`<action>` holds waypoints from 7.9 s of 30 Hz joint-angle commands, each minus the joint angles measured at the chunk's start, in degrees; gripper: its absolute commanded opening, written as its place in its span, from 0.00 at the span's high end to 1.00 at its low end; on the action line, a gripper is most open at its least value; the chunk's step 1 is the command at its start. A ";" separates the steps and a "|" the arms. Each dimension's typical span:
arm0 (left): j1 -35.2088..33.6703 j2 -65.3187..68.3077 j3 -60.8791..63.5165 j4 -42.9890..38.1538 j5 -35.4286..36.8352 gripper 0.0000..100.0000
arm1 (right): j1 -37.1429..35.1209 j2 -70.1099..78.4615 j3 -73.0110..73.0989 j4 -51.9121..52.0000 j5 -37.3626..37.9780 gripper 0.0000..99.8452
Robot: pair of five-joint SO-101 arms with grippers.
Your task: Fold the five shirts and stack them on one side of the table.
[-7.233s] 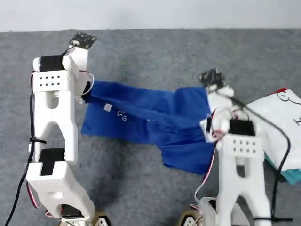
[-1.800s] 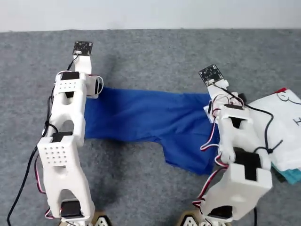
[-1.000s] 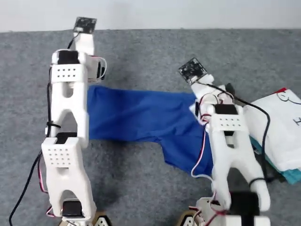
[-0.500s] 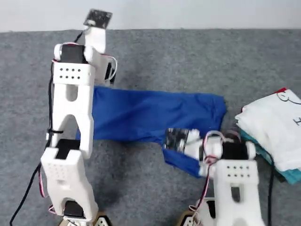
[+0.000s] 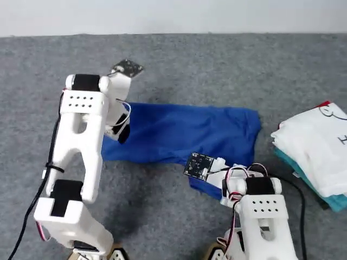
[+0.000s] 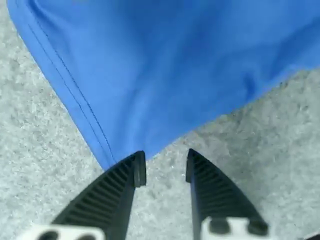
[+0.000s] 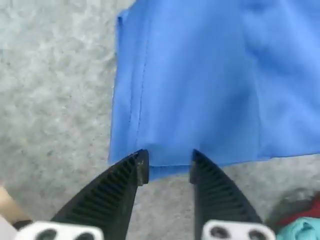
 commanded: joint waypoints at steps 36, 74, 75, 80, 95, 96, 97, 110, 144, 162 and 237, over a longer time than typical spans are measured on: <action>0.00 -3.16 0.40 1.41 -0.44 0.86 | 0.48 5.49 8.00 -9.19 -2.73 0.82; 0.00 -3.08 0.40 1.41 -0.44 0.86 | 3.56 57.36 -56.18 6.73 -2.73 0.99; 0.00 -3.08 0.40 1.41 -0.44 0.86 | 3.56 59.03 -58.20 6.73 -2.73 0.99; 0.00 -3.08 0.40 1.41 -0.44 0.86 | 3.47 68.18 -69.10 6.55 -2.73 0.99; 0.00 -2.99 0.48 1.41 -0.44 0.86 | 3.65 90.33 -96.26 7.16 -5.89 0.99; 0.00 -2.99 0.48 1.41 -0.44 0.86 | 3.65 90.68 -97.14 7.16 -6.59 0.99; 0.00 -2.99 0.48 1.41 -0.44 0.86 | 3.65 90.77 -97.93 7.16 -6.86 0.99; 0.09 -2.99 0.57 1.41 -0.44 0.86 | 3.74 95.78 -101.45 1.36 -18.64 0.72; 0.09 -2.99 3.65 0.35 -0.44 0.86 | -11.38 93.85 -107.96 29.05 -32.79 0.76; -2.29 -3.16 3.21 -4.57 3.25 0.86 | -8.66 98.77 -109.01 22.11 -32.79 0.76; 34.37 43.60 -66.68 -0.09 30.86 0.99 | 32.66 27.03 -73.93 26.77 -37.19 0.76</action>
